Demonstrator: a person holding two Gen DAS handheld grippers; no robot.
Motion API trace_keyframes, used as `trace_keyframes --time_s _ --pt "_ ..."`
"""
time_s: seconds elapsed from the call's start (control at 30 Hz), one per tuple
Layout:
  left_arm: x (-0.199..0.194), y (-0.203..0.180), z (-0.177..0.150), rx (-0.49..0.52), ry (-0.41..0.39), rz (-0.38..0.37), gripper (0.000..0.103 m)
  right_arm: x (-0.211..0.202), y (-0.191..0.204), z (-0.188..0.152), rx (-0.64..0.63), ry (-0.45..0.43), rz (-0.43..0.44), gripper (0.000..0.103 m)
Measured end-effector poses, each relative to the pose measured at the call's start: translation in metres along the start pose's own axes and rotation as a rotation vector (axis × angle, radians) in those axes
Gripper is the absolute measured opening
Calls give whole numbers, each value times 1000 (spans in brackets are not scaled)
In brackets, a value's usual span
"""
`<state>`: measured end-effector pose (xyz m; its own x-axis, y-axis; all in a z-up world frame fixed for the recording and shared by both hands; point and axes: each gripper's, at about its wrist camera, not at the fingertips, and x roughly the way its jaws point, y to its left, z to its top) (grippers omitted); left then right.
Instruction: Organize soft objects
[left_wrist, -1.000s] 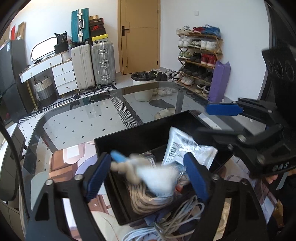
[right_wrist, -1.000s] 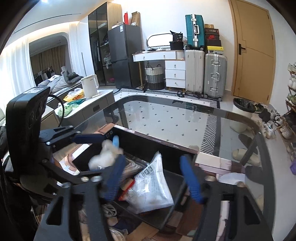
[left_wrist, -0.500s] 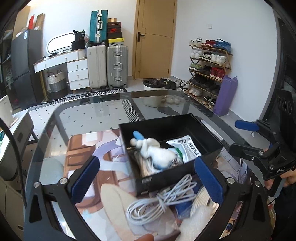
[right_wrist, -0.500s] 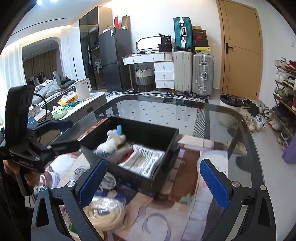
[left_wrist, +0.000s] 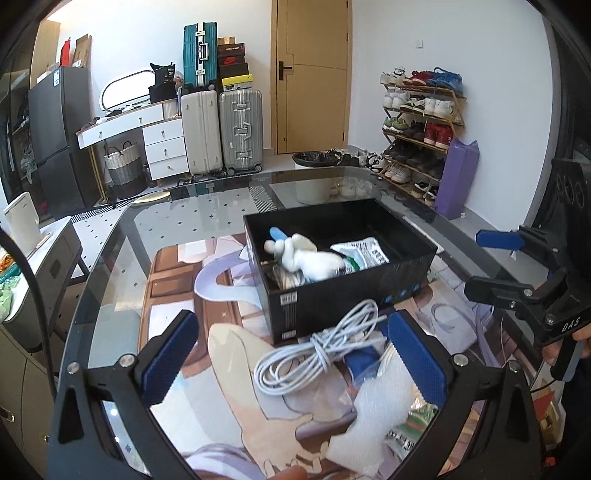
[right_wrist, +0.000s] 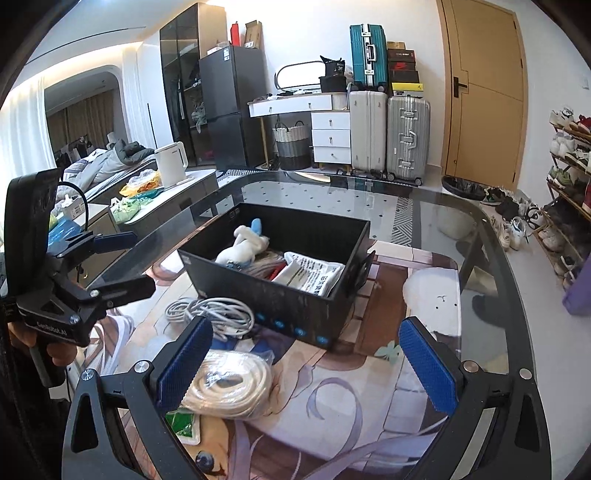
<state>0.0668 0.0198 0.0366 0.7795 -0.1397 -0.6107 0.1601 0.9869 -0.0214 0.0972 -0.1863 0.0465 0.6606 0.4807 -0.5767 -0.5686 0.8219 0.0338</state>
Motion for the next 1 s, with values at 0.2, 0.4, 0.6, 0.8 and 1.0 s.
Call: trace_keyframes --time_s 0.2,0.4,0.6,0.8,1.0 --pt "-5 -1 -8 -3 8 25 103 3 9 -5 -21 24 18 102" --pt "-5 0 -14 2 26 41 103 15 19 -10 -42 61 34 102" --pt "-4 0 -19 34 48 43 103 29 25 -16 -55 110 39 102" --pt "-5 -4 -21 87 71 28 103 39 25 -22 -57 144 41 102" --pt "-6 -16 -27 154 92 -18 103 42 25 -24 -57 156 49 102"
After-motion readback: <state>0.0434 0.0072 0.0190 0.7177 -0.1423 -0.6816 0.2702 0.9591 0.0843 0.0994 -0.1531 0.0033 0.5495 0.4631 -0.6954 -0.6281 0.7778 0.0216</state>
